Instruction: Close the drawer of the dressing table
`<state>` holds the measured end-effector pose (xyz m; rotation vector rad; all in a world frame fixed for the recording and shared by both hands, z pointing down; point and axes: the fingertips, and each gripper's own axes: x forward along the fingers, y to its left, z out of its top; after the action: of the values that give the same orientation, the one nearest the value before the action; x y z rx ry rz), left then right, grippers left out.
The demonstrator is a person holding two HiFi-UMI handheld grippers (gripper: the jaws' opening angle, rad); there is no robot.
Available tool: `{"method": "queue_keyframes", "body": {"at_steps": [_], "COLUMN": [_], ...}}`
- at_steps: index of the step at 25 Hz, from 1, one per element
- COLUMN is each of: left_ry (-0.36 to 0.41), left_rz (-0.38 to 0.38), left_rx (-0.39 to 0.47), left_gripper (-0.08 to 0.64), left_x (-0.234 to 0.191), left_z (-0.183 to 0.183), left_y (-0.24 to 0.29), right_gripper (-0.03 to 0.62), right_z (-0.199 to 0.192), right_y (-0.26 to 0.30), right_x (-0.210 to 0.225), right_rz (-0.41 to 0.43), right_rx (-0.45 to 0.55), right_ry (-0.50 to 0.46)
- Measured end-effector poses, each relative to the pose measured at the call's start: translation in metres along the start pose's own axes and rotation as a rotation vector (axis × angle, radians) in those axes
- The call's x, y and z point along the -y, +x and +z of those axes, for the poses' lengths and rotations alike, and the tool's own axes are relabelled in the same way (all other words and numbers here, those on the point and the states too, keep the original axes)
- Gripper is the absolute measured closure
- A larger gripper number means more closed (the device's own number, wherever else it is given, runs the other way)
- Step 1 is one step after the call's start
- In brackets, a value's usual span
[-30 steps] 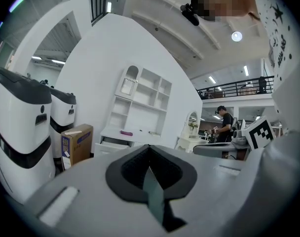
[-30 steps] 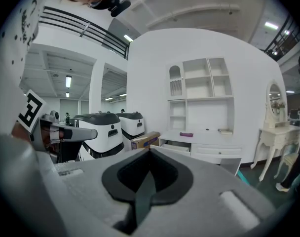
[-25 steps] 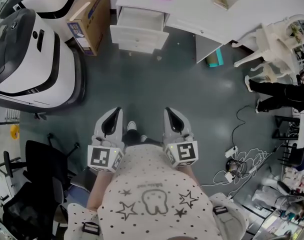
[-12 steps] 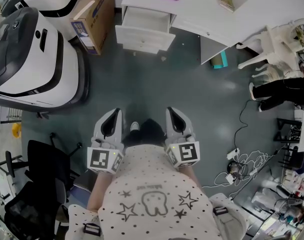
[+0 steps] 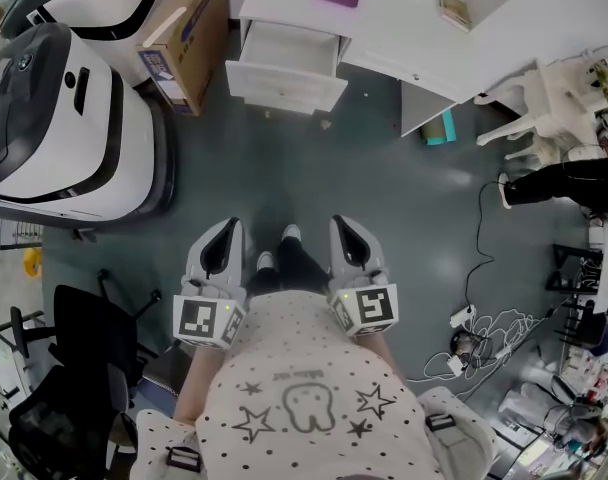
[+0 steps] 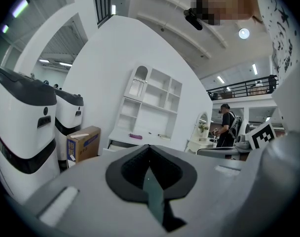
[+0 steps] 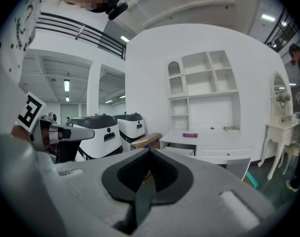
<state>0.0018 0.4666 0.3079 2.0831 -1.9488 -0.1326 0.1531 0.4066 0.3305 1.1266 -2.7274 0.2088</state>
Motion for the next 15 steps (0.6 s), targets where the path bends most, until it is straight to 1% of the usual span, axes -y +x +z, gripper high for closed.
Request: {"method": "queue_keyframes", "body": {"at_steps": [3, 6, 15], "left_ry": [0.009, 0.014, 0.035], "left_rz": [-0.010, -0.004, -0.005], "left_rx": [0.013, 0.023, 0.041], "left_gripper": [0.565, 0.565, 0.565], "left_x": [0.007, 0.013, 0.023], "left_z": [0.006, 0.015, 0.016], "left_y": [0.018, 0.034, 0.072], "right_gripper": [0.589, 0.589, 0.589], "right_z": [0.010, 0.013, 0.016], "right_y": [0.009, 0.018, 0.035], "right_x": [0.015, 0.029, 0.064], "right_rz": [0.002, 0.012, 0.022], "right_rx": [0.007, 0.007, 0.020], "right_ry": [-0.005, -0.005, -0.011]}}
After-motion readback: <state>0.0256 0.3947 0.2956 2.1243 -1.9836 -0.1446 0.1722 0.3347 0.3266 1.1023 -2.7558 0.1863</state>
